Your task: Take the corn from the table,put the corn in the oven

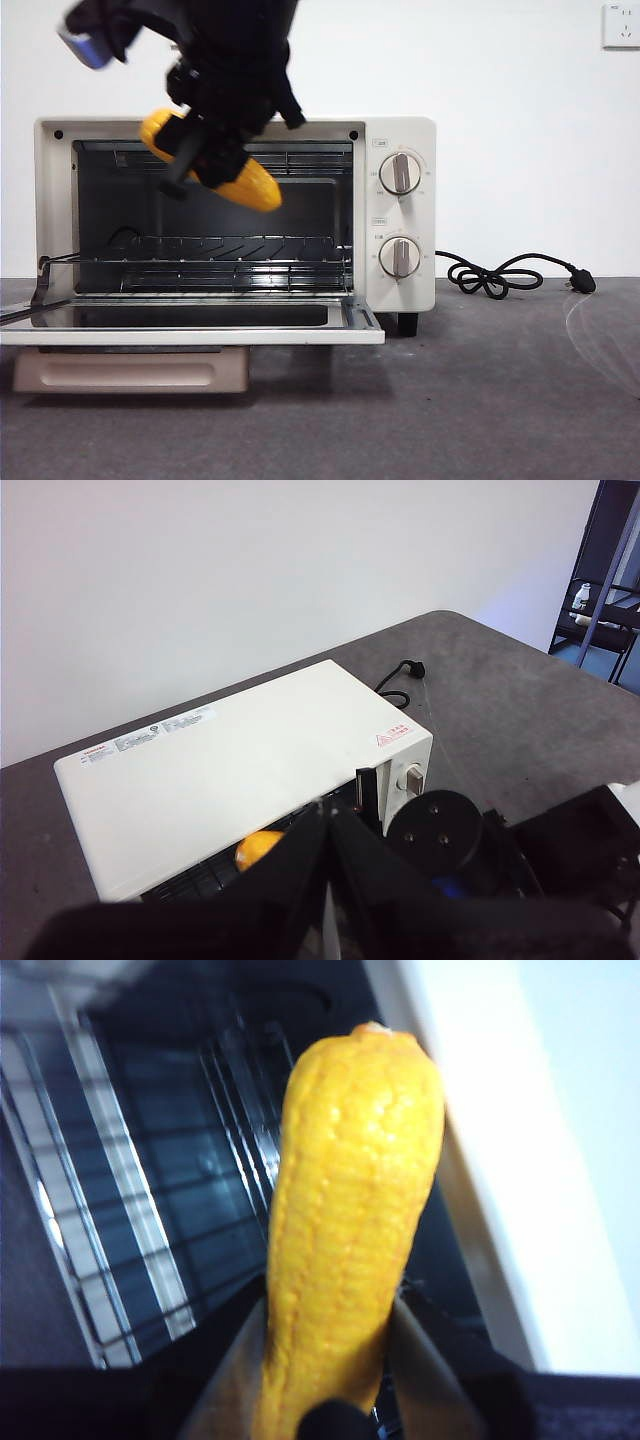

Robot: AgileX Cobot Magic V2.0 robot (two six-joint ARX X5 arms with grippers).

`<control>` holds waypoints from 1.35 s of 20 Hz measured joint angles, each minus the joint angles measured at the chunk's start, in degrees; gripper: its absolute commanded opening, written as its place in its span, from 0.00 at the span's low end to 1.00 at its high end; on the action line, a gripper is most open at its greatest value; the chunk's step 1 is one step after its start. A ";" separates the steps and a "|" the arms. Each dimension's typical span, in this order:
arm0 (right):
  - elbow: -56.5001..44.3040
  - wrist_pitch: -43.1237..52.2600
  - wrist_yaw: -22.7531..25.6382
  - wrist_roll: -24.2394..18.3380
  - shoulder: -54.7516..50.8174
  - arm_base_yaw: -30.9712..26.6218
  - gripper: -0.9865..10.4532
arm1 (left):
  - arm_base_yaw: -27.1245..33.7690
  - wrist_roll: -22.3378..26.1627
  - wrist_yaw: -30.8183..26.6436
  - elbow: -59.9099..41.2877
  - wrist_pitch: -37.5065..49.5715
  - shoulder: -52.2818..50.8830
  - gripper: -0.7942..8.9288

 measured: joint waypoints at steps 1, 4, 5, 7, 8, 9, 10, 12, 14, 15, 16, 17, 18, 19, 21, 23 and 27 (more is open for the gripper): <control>0.00 -0.37 -0.26 -0.07 0.00 -0.46 0.08 | 0.00 0.00 0.00 0.00 0.00 0.00 0.08; 0.00 -1.44 -1.05 -0.52 0.13 -1.49 0.08 | 0.00 0.00 0.00 0.00 0.00 0.00 0.08; 0.00 -1.40 -1.07 -0.76 0.33 -1.64 0.08 | 0.00 0.00 -0.02 0.00 0.00 0.00 0.08; 0.00 -1.40 -1.07 -1.14 0.79 -1.99 0.08 | 0.00 0.00 0.00 0.00 0.00 0.00 0.08; 0.00 -1.40 -1.09 -1.31 1.11 -2.14 0.08 | 0.00 0.00 0.00 0.00 0.00 0.00 0.08; 0.00 -1.51 -1.14 -1.66 1.38 -2.16 0.08 | 0.00 0.00 0.00 0.00 0.00 0.00 0.08; 0.00 -1.86 -1.20 -1.95 1.66 -2.32 0.08 | 0.00 0.00 0.00 0.00 0.00 0.00 0.08; 0.00 -2.32 -1.20 -2.25 2.36 -2.49 0.09 | 0.00 0.00 -0.02 0.00 0.00 0.00 0.08; 0.00 -2.27 -1.22 -2.40 3.02 -2.47 0.14 | 0.00 0.00 0.00 0.00 0.00 0.00 0.08; 0.02 -2.29 -1.31 -2.45 3.21 -2.45 0.18 | 0.00 0.00 0.00 0.00 0.00 0.00 0.08; 0.02 -2.34 -1.49 -2.47 3.43 -2.43 0.23 | 0.00 0.00 0.00 0.00 0.00 0.00 0.08; 0.00 -2.38 -1.46 -2.49 3.56 -2.40 0.27 | 0.00 0.00 -0.02 0.00 0.00 0.00 0.08; 0.00 -2.43 -1.49 -2.49 3.61 -2.40 0.30 | 0.00 0.00 0.00 0.00 -0.02 0.00 0.08; 0.02 -2.40 -1.46 -2.47 3.61 -2.40 0.33 | 0.00 0.00 -0.02 0.00 -0.02 0.00 0.08; 0.00 -2.23 -1.44 -2.47 3.61 -2.43 0.39 | 0.00 0.00 -0.02 0.00 -0.02 0.00 0.08; 0.02 -1.86 -0.94 -2.45 3.61 -2.40 0.44 | 0.00 0.00 0.00 0.00 -0.02 0.00 0.08; 0.04 -0.70 0.66 -2.01 3.61 -2.38 0.48 | 0.00 0.02 -0.02 0.00 -0.02 0.00 0.08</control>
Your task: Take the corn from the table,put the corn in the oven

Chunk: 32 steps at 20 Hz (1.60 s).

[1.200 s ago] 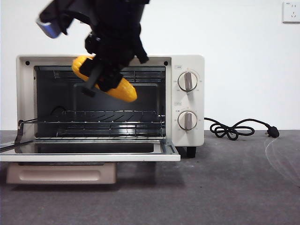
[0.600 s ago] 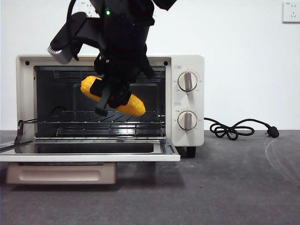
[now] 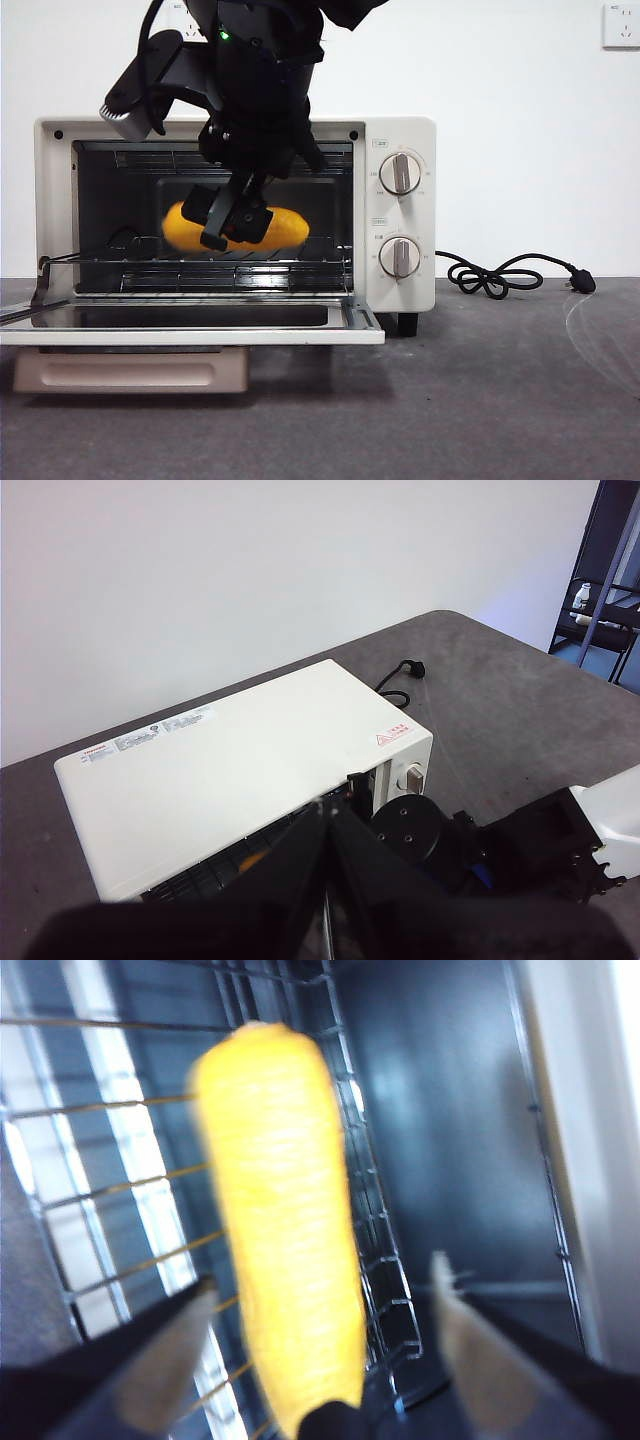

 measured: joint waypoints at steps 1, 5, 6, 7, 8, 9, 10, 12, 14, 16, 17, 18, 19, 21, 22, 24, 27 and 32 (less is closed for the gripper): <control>0.00 -0.04 0.39 0.04 0.00 0.00 0.48 | 0.00 -0.02 0.00 0.00 0.00 0.00 0.08; 0.00 0.00 2.32 0.48 0.00 0.22 0.48 | 0.00 0.00 0.00 0.00 0.00 0.00 0.08; 0.00 0.00 2.95 0.74 0.00 0.31 0.48 | 0.00 0.00 0.00 0.00 0.00 0.00 0.08; 0.00 0.02 3.48 1.01 0.00 0.44 0.47 | 0.00 0.00 0.00 0.00 0.00 0.00 0.08; -0.02 0.11 4.02 1.16 0.00 0.63 0.47 | 0.00 0.00 0.00 0.00 0.00 0.00 0.08; 0.00 0.20 4.37 1.33 0.00 0.85 0.47 | 0.00 0.09 0.00 0.00 0.00 0.00 0.08; -0.02 0.20 4.76 1.40 0.00 1.03 0.47 | 0.00 0.13 0.00 0.00 0.00 0.00 0.08; 0.00 0.26 5.46 1.53 0.00 1.51 0.47 | 0.00 0.15 0.00 0.00 0.00 0.00 0.08; 0.00 1.01 6.80 1.53 0.00 2.16 0.47 | 0.00 0.15 0.00 0.00 0.00 0.00 0.08; 0.00 2.34 8.72 1.55 0.00 2.93 0.47 | 0.00 0.15 0.00 0.00 0.00 0.00 0.08; 0.00 2.78 9.40 1.60 0.00 3.30 0.47 | 0.00 0.15 0.00 0.00 0.00 0.00 0.08; 0.00 2.82 10.27 1.66 0.00 3.80 0.47 | 0.00 0.15 0.00 0.00 0.00 0.00 0.08; 0.00 2.73 10.97 1.70 0.00 4.26 0.47 | 0.00 0.17 0.00 0.00 0.00 0.00 0.08; 0.00 2.73 12.35 1.79 -0.02 5.25 0.47 | 0.00 0.42 0.00 0.00 0.00 0.00 0.08; 0.00 2.64 12.87 1.90 -0.09 5.66 0.47 | 0.00 0.50 0.00 0.00 0.00 0.00 0.08; 0.00 1.40 13.38 2.71 -0.61 6.69 0.47 | 0.00 0.61 0.00 0.00 0.00 0.00 0.08; 0.00 -1.92 13.38 5.11 -2.56 8.04 0.47 | 0.00 1.14 -0.72 0.00 0.02 0.20 0.08; 0.00 -9.53 13.33 11.04 -8.55 10.40 0.47 | 0.00 2.10 -3.98 0.00 0.04 1.40 0.08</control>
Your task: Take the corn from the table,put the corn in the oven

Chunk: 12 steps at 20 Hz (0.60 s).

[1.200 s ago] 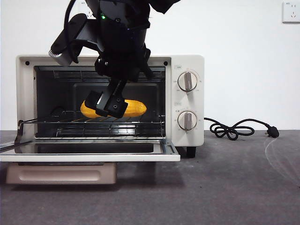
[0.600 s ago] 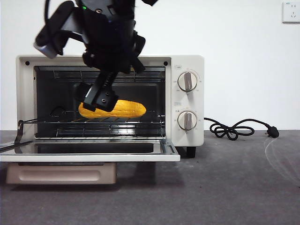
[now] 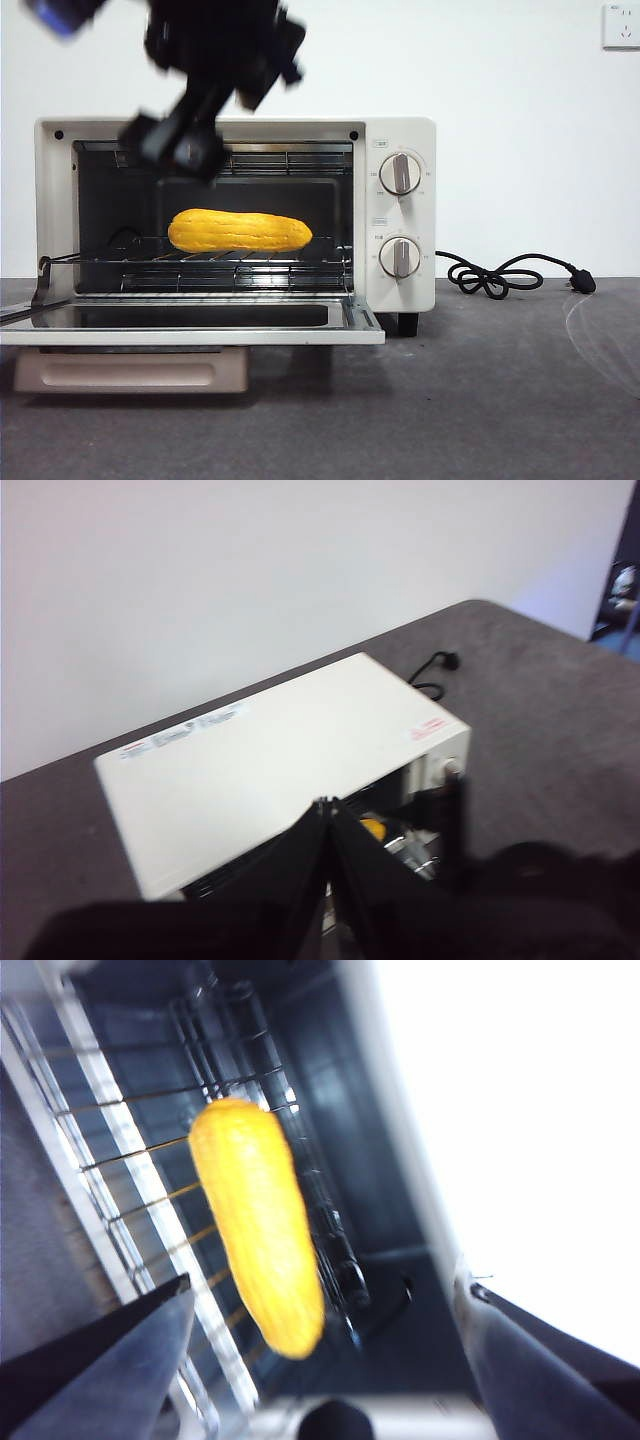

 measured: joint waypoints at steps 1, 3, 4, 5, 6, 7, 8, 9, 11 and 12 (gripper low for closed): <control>0.00 -1.99 -0.09 1.44 -1.70 0.48 0.47 | 0.00 0.20 -0.17 0.00 0.00 0.44 0.08; 0.00 -5.84 -1.01 4.17 -5.03 1.20 0.45 | 0.00 0.81 -0.28 0.00 0.00 1.42 0.08; 0.00 -8.07 -1.79 5.66 -6.95 1.33 0.41 | 0.00 1.05 -0.28 0.00 0.00 2.12 0.08; 0.00 -10.08 -2.69 7.04 -8.57 1.49 0.38 | 0.00 1.40 -0.28 0.00 0.00 2.75 0.08; 0.00 -12.48 -3.78 8.70 -10.54 1.51 0.34 | 0.00 1.86 -0.31 0.00 0.00 3.52 0.08; 0.00 -14.84 -5.09 10.43 -12.41 1.53 0.32 | 0.00 2.36 -0.31 0.00 0.00 4.39 0.07; 0.00 -16.81 -6.12 11.87 -14.01 1.53 0.30 | 0.02 2.80 -0.31 0.00 0.02 5.18 0.07; 0.00 -19.12 -7.30 13.60 -15.80 1.51 0.28 | 0.11 3.23 -0.31 0.00 0.07 6.10 0.07; 0.00 -22.77 -8.55 16.22 -18.93 1.46 0.27 | 0.52 3.98 -0.26 0.00 0.63 7.96 0.07; 0.00 -24.37 -8.98 17.16 -20.48 1.44 0.27 | 0.83 4.44 -0.02 0.00 1.01 9.18 0.07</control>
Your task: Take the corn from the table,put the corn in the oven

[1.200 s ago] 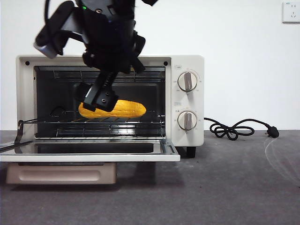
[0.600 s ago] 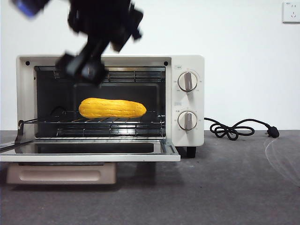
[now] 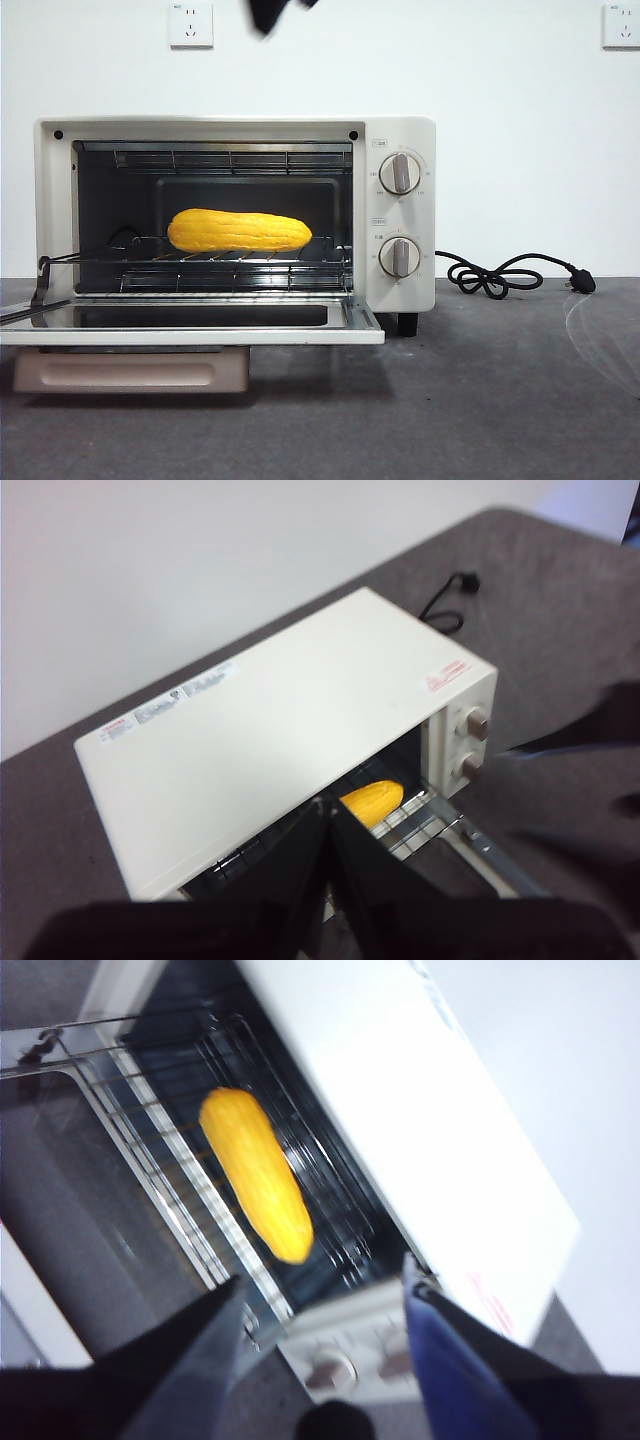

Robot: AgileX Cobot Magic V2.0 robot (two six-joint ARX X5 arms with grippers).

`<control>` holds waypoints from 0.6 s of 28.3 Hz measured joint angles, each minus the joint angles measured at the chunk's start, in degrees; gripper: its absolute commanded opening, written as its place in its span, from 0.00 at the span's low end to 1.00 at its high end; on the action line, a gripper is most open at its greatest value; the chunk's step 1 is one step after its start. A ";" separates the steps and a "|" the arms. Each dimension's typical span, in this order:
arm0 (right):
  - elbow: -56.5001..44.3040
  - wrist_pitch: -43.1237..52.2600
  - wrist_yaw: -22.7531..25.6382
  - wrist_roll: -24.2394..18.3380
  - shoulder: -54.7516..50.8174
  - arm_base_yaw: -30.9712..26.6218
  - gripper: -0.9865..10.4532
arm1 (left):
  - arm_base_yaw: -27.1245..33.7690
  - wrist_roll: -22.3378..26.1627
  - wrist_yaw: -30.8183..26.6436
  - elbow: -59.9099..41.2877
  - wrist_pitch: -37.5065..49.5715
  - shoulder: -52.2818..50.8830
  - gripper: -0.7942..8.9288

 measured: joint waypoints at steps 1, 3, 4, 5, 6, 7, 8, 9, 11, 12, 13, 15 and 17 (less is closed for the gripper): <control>0.00 -1.27 -0.55 0.63 -1.60 -0.07 0.26 | 0.46 0.46 0.72 0.00 0.35 1.29 0.07; 0.00 -3.26 -2.05 1.46 -4.63 -0.07 0.17 | 1.57 1.27 3.87 0.00 0.79 3.50 0.07; 0.00 -4.07 -3.43 1.81 -6.27 -0.07 0.11 | 2.40 1.73 6.45 -0.02 0.94 4.50 0.07; 0.00 -4.70 -4.96 1.97 -7.69 -0.07 0.07 | 3.26 2.03 8.96 -0.02 1.14 5.33 0.07; 0.00 -5.40 -6.80 2.10 -9.18 -0.09 0.07 | 4.42 2.43 12.17 -0.02 1.36 6.27 0.07; 0.00 -5.90 -8.48 2.32 -10.56 -0.35 0.07 | 5.81 2.82 15.43 -0.02 1.55 7.19 0.07; 0.00 -6.36 -9.77 2.58 -11.65 -0.68 0.07 | 7.15 3.21 18.18 -0.02 1.60 8.02 0.07; 0.00 -6.97 -11.10 2.84 -12.74 -1.11 0.07 | 8.87 3.54 21.22 -0.02 1.60 9.07 0.07; 0.00 -8.33 -13.05 3.17 -14.56 -2.29 0.07 | 12.66 4.04 26.45 -0.02 1.62 11.41 0.07; 0.00 -9.09 -13.75 3.37 -15.23 -2.97 0.07 | 14.29 4.13 28.87 -0.02 1.64 12.52 0.07; 0.00 -9.88 -14.60 3.48 -15.87 -3.80 0.07 | 16.20 4.22 31.26 -0.02 1.66 13.64 0.07; 0.00 -11.37 -16.96 3.82 -16.85 -5.68 0.07 | 19.76 4.37 36.24 -0.22 1.99 15.58 0.07; 0.00 -12.59 -20.26 4.31 -17.55 -8.11 0.07 | 23.39 4.48 41.13 -0.85 2.43 16.90 0.07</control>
